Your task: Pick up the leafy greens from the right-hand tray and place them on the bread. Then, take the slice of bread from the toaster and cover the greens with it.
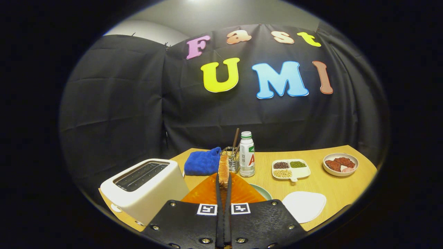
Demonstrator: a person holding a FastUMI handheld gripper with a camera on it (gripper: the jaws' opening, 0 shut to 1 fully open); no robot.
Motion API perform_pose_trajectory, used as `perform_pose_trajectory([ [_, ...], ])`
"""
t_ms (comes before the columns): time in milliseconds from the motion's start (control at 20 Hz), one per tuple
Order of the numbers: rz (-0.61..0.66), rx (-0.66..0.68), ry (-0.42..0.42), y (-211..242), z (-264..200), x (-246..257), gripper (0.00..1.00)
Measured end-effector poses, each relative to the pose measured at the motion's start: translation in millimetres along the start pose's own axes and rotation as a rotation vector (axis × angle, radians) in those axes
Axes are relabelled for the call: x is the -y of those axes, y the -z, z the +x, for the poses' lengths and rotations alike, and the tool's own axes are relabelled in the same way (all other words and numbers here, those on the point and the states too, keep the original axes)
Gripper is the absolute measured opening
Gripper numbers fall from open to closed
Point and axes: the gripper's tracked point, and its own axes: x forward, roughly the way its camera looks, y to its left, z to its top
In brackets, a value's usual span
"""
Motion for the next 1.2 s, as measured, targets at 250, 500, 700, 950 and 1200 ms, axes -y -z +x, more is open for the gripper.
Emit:
perform_pose_trajectory([
  [250,0.043,0.017,-0.018,3,10,0,0.01],
  [500,0.111,-0.019,-0.016,16,24,-3,0.01],
  [700,0.148,-0.024,-0.041,19,33,-13,0.01],
  [950,0.170,-0.025,-0.038,28,41,-18,0.01],
  [1200,0.198,-0.034,-0.028,37,45,-12,0.01],
])
